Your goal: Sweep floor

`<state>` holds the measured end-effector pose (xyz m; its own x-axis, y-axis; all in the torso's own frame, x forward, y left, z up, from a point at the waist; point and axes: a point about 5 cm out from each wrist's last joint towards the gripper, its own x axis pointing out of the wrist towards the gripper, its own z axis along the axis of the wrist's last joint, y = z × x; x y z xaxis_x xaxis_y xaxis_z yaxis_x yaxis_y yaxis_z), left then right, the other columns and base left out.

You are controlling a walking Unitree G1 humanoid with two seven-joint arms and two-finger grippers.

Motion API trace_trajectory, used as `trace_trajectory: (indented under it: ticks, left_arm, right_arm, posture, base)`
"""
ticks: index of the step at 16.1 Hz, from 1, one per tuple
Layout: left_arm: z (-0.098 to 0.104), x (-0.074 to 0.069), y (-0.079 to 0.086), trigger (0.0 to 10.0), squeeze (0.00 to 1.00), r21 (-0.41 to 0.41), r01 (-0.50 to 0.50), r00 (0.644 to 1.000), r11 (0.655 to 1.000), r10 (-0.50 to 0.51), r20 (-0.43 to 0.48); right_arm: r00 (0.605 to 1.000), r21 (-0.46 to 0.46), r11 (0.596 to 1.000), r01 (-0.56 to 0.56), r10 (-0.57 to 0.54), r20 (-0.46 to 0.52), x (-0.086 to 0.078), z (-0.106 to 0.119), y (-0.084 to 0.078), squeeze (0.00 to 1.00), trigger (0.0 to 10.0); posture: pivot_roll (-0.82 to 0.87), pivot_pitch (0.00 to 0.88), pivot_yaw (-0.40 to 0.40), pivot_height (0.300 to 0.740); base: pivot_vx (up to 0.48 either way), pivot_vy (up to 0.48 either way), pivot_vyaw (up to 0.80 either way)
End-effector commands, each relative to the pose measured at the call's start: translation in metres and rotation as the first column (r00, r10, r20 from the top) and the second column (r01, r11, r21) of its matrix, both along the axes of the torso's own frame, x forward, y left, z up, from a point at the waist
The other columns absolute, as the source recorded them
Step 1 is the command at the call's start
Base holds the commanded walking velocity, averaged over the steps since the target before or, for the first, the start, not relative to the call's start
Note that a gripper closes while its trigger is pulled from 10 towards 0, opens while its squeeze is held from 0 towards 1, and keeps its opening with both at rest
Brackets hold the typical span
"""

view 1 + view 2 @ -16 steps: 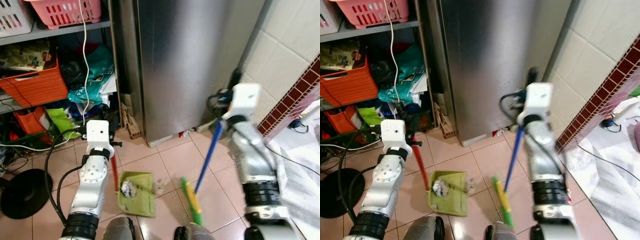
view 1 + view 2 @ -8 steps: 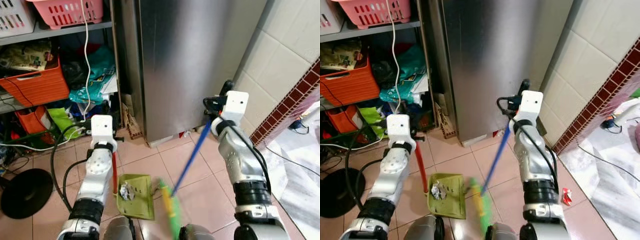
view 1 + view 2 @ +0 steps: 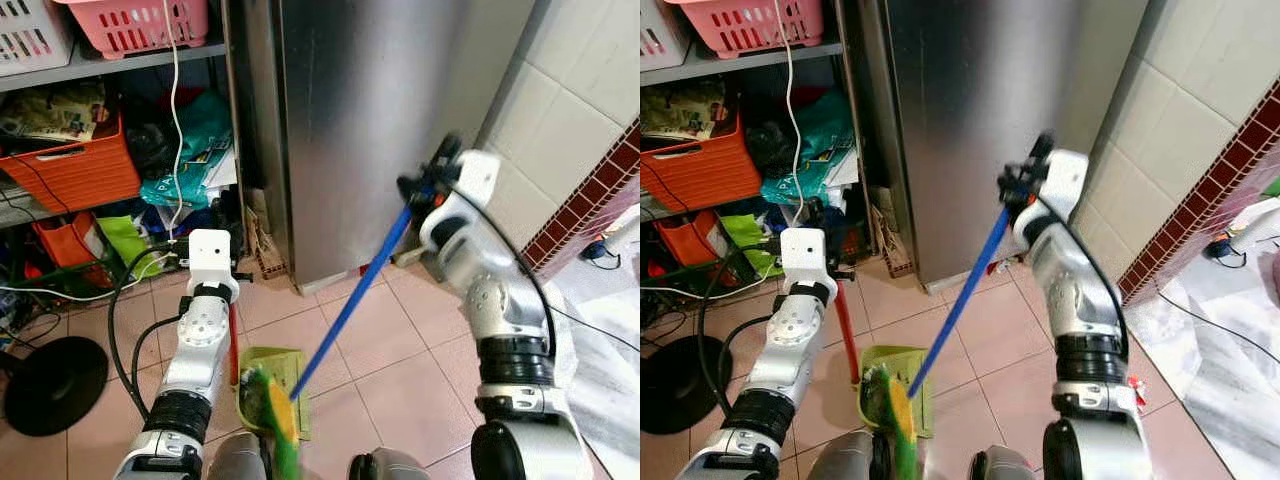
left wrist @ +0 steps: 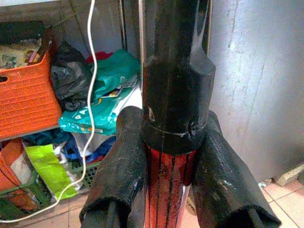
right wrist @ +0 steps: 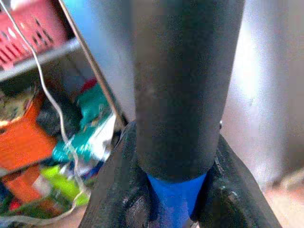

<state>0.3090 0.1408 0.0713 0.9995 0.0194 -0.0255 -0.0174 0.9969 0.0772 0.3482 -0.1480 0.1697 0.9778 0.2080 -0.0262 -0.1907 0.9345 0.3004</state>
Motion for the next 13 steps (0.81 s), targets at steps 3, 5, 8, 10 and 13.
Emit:
trace_trajectory:
  ticks: [3,5,8,10,13]
  left_arm:
    - [0.006,0.003,-0.006,10.0,0.0,-0.018,0.02,0.999,1.0,-0.019,0.033]
    - [0.009,0.003,-0.004,10.0,0.0,-0.017,0.019,0.999,1.0,-0.018,0.05]
    - [0.013,0.003,0.001,10.0,0.0,-0.015,0.002,0.998,1.0,-0.001,0.068]
    - [0.021,0.0,0.004,10.0,0.0,-0.028,-0.007,0.995,1.0,0.01,0.102]
    - [0.032,-0.006,0.009,10.0,0.0,-0.033,-0.01,0.989,0.999,0.015,0.149]
  right_arm:
    - [0.966,-0.121,0.988,0.097,-0.065,0.249,0.005,0.049,-0.013,0.0,10.0]
    - [0.956,-0.155,0.98,0.125,-0.077,0.283,0.007,0.058,-0.022,0.0,10.0]
    - [0.94,-0.192,0.96,0.205,-0.139,0.31,0.01,0.062,-0.035,0.0,10.0]
    - [0.935,-0.242,0.931,0.273,-0.197,0.295,0.007,0.043,-0.041,0.0,10.0]
    - [0.944,-0.257,0.922,0.29,-0.232,0.233,-0.003,0.009,-0.036,0.0,10.0]
  posture:
    - [-0.08,0.026,0.013,0.74]
    - [-0.08,0.023,0.011,0.74]
    - [-0.08,0.018,0.012,0.74]
    - [-0.07,0.005,0.017,0.74]
    - [-0.06,0.0,0.028,0.74]
  base:
    - [0.0,0.0,0.0]
    - [0.0,0.0,0.0]
    - [0.0,0.0,0.0]
    - [0.0,0.0,0.0]
    - [0.0,0.0,0.0]
